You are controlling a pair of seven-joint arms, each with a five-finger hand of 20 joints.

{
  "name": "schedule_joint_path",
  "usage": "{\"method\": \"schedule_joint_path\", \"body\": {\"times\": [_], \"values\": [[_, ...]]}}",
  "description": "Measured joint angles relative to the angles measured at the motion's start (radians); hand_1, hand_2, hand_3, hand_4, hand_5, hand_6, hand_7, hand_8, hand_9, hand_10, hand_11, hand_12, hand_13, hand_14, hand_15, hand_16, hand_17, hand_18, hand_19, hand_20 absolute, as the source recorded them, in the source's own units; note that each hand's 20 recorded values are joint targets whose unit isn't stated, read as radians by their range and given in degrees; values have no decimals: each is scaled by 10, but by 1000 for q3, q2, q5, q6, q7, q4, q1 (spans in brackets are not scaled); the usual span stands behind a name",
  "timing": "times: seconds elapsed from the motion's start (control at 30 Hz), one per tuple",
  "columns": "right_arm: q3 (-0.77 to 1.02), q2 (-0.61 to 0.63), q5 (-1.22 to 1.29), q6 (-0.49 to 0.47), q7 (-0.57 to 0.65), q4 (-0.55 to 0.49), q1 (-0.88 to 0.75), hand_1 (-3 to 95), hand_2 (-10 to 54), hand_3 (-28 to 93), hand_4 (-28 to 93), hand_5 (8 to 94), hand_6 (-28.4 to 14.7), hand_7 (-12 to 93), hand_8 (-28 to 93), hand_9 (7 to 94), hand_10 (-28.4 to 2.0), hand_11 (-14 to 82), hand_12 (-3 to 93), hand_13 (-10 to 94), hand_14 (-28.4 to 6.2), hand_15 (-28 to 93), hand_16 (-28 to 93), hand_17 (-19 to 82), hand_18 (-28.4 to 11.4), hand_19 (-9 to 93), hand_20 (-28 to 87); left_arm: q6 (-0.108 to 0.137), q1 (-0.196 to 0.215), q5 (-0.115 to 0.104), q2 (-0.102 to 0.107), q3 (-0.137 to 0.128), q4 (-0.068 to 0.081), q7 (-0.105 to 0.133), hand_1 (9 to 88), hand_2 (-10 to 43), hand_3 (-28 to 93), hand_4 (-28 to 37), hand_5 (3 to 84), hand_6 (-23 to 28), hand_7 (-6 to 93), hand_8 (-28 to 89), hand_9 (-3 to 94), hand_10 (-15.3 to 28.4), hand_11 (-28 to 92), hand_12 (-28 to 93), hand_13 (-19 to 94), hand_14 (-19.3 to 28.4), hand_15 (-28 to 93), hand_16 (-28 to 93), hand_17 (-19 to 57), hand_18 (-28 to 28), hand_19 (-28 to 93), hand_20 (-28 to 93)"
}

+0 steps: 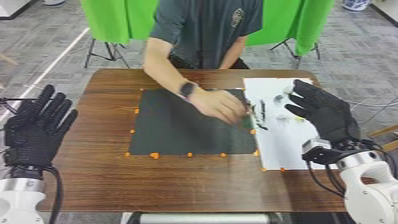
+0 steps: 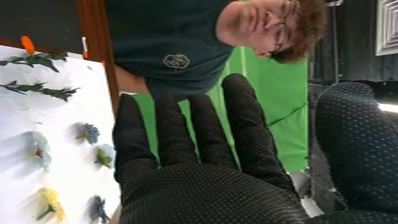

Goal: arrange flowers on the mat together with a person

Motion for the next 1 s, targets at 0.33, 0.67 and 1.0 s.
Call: {"method": "schedule_joint_path", "body": {"times": [0.33,0.67,1.0], "values": [[5,1,-2,4,3,-4,-9,155,139,807,-250,401,-49,113,-106,292,-133,58,66,262,-132,86,69,62,-170,329,58,-8,0,-1,-2,1,0,-7,264,125,683,-283,361,48,35,-83,290,109,70,57,197,78,35,-27,-28,100,163,110],[7,21,-4,58,-10,-14,-32,159,142,809,-251,414,-44,116,-108,300,-128,63,66,269,-138,98,76,61,-174,343,60,-8,4,0,-3,0,0,-7,264,128,695,-283,363,49,36,-84,292,109,71,57,199,78,36,-27,-27,100,163,110],[11,23,-4,61,-2,-18,-55,165,150,807,-254,411,-43,116,-108,301,-128,64,65,269,-138,102,77,60,-175,346,58,-8,7,0,-5,1,0,-7,266,126,694,-283,353,44,36,-84,287,107,64,57,199,79,36,-27,-27,101,162,109]]}}
